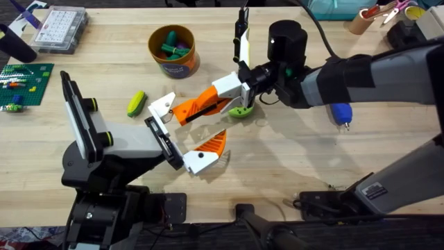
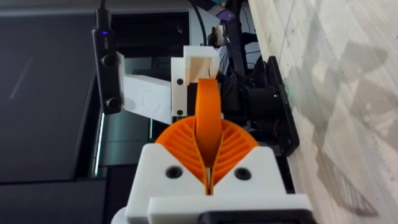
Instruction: Pick up the gripper from the table and insert it into the empty holder that is missing its gripper. Then pick up a screw, insert it into the mounting hole, and use the screwdriver to tighten it. Finally, clean up the table by picking up the vegetable and placing it into the bucket.
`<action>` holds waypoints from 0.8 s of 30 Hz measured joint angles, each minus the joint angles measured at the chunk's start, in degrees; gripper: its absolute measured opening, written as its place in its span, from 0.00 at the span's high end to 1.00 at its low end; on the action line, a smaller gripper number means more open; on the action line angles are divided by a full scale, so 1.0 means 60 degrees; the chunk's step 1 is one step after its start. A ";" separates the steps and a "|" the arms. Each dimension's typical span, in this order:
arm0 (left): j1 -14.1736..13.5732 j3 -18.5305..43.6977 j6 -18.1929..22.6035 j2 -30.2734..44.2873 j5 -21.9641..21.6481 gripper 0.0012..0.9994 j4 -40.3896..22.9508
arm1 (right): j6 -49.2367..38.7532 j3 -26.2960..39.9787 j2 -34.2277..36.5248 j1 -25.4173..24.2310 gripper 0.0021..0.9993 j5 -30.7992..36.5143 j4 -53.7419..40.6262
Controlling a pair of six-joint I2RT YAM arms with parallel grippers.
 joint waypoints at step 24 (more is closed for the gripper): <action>0.0000 0.0010 0.0002 0.0025 -0.0021 0.01 0.0000 | -0.0361 -0.0006 0.0000 0.0000 0.99 -0.0096 -0.0316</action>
